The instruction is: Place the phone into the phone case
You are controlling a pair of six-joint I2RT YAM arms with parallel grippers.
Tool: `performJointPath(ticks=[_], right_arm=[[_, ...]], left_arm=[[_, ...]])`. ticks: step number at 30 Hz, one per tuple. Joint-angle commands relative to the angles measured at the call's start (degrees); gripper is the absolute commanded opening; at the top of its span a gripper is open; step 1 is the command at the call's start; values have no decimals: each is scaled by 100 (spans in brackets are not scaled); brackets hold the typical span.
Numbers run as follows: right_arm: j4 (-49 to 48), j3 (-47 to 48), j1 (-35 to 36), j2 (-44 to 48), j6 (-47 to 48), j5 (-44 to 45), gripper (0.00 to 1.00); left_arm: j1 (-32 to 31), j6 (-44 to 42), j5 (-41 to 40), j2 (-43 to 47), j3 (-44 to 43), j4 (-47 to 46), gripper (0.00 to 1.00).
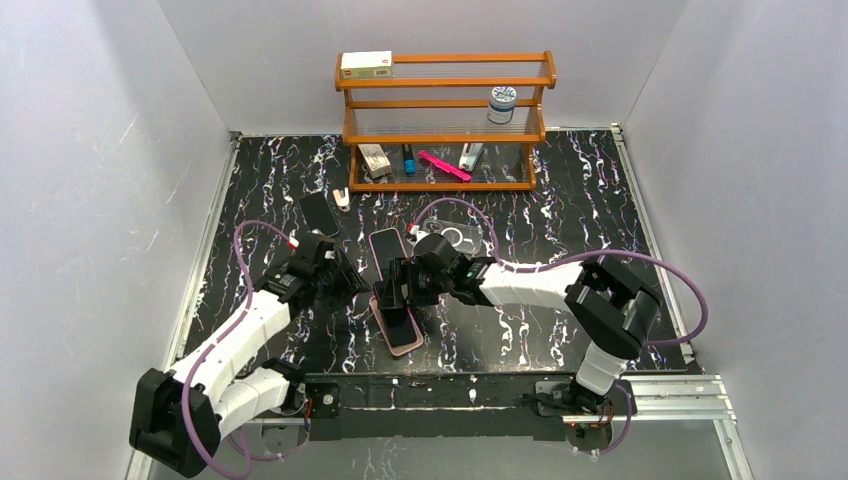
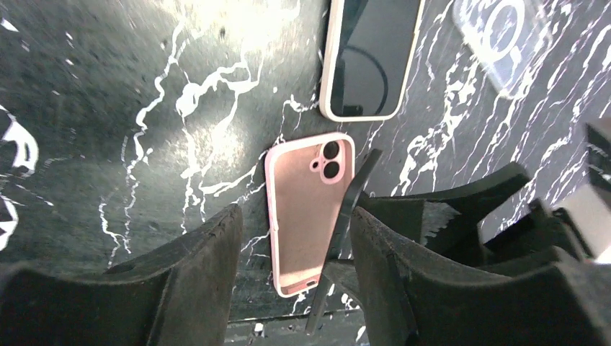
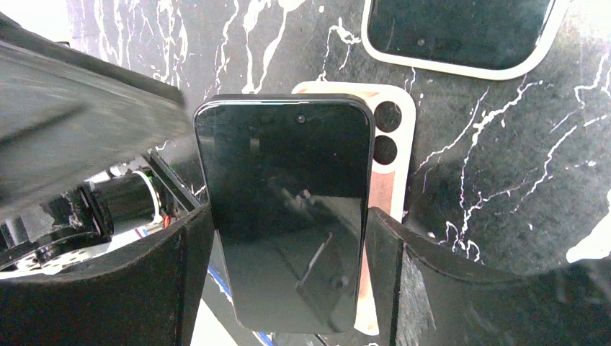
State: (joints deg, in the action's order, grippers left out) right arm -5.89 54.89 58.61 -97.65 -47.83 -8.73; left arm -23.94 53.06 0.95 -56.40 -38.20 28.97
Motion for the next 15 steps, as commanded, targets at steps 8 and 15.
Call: performJointPath(ticks=[8, 15], right_arm=[[49, 516, 28, -367, 332, 124, 41], [90, 449, 54, -422, 510, 249, 46]], left_arm=[[39, -505, -551, 387, -621, 759, 57], [38, -422, -281, 436, -518, 635, 58]])
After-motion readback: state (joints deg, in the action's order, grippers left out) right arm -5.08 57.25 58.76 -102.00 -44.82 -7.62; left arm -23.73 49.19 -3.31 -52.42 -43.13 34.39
